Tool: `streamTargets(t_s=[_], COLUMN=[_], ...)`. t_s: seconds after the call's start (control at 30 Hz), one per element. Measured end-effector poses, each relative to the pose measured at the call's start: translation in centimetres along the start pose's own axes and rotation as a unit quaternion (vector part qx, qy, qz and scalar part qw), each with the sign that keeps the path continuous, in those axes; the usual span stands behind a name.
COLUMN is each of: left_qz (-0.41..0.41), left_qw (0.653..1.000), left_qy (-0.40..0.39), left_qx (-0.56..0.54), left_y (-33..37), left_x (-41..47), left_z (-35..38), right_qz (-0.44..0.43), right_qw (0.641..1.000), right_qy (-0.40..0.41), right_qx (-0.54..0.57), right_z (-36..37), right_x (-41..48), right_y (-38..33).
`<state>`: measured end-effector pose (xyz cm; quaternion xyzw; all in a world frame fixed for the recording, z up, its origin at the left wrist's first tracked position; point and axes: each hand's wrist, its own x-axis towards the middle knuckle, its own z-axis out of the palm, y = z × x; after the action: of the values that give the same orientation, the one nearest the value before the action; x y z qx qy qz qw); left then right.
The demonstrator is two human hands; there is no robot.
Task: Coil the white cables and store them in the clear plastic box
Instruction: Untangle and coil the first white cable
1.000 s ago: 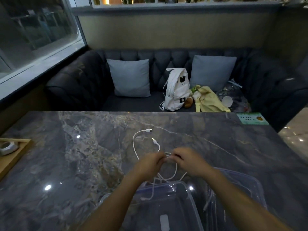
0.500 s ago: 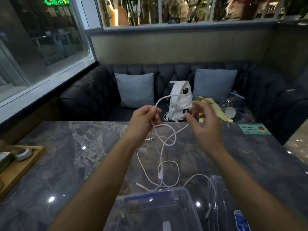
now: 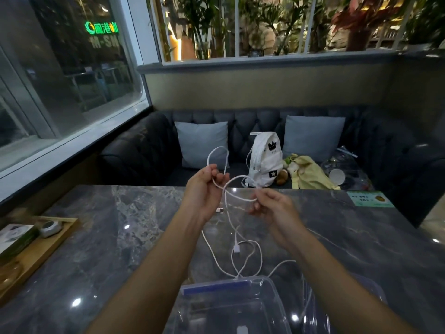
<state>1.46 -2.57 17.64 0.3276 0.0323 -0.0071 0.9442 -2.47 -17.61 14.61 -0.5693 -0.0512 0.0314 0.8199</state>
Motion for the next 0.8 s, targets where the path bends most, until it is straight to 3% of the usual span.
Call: streamTargets(t_s=[0.1,0.2,0.3,0.37,0.47,0.6,0.73,0.8], left_qz=[-0.025,-0.034,-0.039,-0.037,-0.019,-0.011,-0.017,-0.011], left_qw=[0.997,0.991,0.984,0.985,0.993,0.995,0.992,0.994], left_qy=[0.021,0.031,0.043,0.047,0.050,0.077,0.094,0.081], left_qx=[-0.069,-0.127,-0.171,-0.161,-0.107,-0.061,-0.077,-0.077], left_y=[0.3,0.0,-0.3,-0.1,1.0,2.7,4.5,5.6], left_x=[-0.4,-0.7,-0.9,-1.0,-1.0,-1.2,-2.0,-2.5], left_z=[-0.1,0.3,0.7,0.6,-0.3,-2.8,-4.9,-5.5], right_qz=[0.009,0.049,0.052,0.024,-0.027,-0.033,-0.047,-0.055], right_qw=[0.999,0.996,0.970,0.957,0.971,0.985,0.962,0.947], right_qy=[-0.002,-0.064,-0.162,-0.171,-0.116,0.024,0.136,0.148], right_qx=[-0.048,-0.049,-0.177,-0.233,-0.208,-0.169,-0.234,-0.278], right_z=[0.3,1.4,2.4,2.9,3.1,1.1,-2.2,-3.6], right_x=[-0.1,-0.5,-1.2,-1.7,-2.3,-1.8,-0.4,0.0], right_y=[-0.1,-0.1,0.5,0.9,0.8,0.0,-0.1,0.5])
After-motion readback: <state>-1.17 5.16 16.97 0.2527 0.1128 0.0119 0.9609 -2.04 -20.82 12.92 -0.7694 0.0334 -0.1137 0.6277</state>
